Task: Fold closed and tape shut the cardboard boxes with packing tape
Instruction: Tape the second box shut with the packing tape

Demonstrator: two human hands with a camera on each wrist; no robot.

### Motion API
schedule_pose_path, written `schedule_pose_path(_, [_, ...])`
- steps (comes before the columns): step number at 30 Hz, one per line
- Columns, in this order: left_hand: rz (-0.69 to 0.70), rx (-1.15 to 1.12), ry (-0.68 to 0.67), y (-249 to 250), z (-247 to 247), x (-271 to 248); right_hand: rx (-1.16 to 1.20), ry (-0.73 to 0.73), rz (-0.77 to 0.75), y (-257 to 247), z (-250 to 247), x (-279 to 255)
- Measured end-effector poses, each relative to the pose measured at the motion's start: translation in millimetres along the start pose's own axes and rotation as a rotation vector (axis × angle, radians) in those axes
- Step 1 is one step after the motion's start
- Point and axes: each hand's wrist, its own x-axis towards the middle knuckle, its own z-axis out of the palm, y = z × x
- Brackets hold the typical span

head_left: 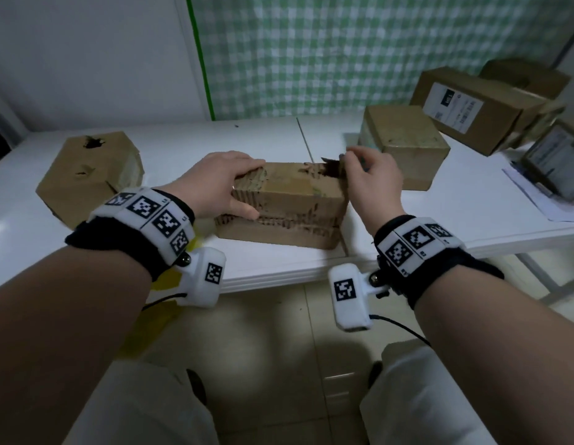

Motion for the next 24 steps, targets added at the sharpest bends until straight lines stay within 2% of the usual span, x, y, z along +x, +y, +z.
schedule_pose_path(2, [0.044,0.018,-0.020,3,-4,-2,0.126,-0.102,0.132,4,0,-1])
schedule_pose_path(3, [0.038,0.028,0.013,5,-4,-4,0.189,-0.137,0.198,6,1,-4])
schedule_pose_path(5, [-0.050,0.002,0.176,12,-3,-9,0.306,-0.178,0.275,9,0,-8])
schedule_pose_path(7, [-0.168,-0.055,0.359,23,-1,-14,0.378,-0.229,0.282,6,-4,-17])
schedule_pose_path(9, [-0.202,-0.142,0.423,34,2,-19,0.358,-0.304,0.235,6,-5,-25])
schedule_pose_path(13, [-0.238,-0.615,0.312,54,2,-35,0.439,-0.341,0.215,3,-4,-40])
schedule_pose_path(15, [-0.226,-0.765,0.260,61,3,-46,0.485,-0.337,0.205,1,-3,-46])
schedule_pose_path(18, [-0.167,-0.825,0.231,63,6,-55,0.509,-0.366,0.158,-2,0,-53])
schedule_pose_path(24, [-0.171,-0.890,0.246,55,15,-47,0.440,-0.396,-0.043,-5,10,-49])
